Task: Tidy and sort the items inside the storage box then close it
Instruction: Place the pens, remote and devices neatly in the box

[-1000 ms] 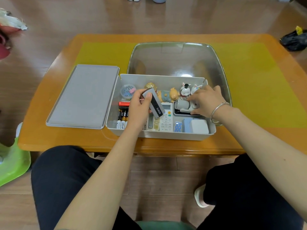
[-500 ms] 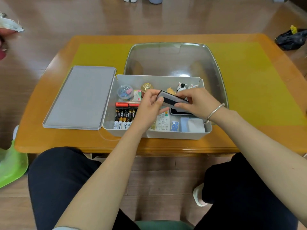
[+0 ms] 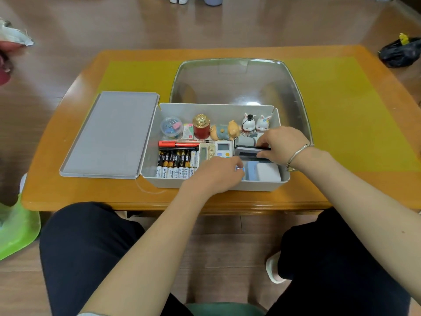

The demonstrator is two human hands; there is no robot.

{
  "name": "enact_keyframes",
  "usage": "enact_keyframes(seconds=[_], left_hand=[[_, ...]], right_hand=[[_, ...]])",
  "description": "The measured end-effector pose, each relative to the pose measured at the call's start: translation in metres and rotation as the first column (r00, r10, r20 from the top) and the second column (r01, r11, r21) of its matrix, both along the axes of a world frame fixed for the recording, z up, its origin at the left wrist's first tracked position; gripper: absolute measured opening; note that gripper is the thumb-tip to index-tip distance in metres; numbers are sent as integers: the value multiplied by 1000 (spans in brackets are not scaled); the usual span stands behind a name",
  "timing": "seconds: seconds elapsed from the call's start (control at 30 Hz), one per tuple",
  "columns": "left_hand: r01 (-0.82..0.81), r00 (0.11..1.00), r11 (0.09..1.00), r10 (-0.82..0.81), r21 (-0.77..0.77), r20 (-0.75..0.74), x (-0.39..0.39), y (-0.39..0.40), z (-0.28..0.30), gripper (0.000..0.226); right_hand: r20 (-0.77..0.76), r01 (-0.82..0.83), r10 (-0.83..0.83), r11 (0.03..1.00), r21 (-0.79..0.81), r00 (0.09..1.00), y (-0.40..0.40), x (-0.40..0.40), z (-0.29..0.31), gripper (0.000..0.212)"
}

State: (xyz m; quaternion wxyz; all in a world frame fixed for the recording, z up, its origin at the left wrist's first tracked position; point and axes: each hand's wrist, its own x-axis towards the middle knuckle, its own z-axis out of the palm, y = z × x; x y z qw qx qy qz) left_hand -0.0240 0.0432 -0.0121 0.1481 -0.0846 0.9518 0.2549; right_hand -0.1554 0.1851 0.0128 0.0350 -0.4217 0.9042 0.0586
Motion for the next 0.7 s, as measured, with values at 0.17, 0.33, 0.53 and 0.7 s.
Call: enact_keyframes(seconds=[0.17, 0.33, 0.53, 0.7], left_hand=[[22, 999, 999, -23, 30, 41, -2, 2, 0, 41], [22, 999, 998, -25, 62, 40, -2, 2, -1, 42], [-5, 1000, 997, 6, 82, -11, -1, 2, -8, 46], [-141, 965, 978, 170, 153, -200, 4, -12, -4, 36]], right_hand=[[-30, 25, -22, 996, 85, 999, -2, 2, -6, 15], [-4, 55, -55, 994, 90, 998, 1, 1, -13, 15], [12, 58, -59, 996, 71, 998, 4, 0, -13, 14], [17, 86, -86, 996, -38, 996, 5, 0, -9, 11]])
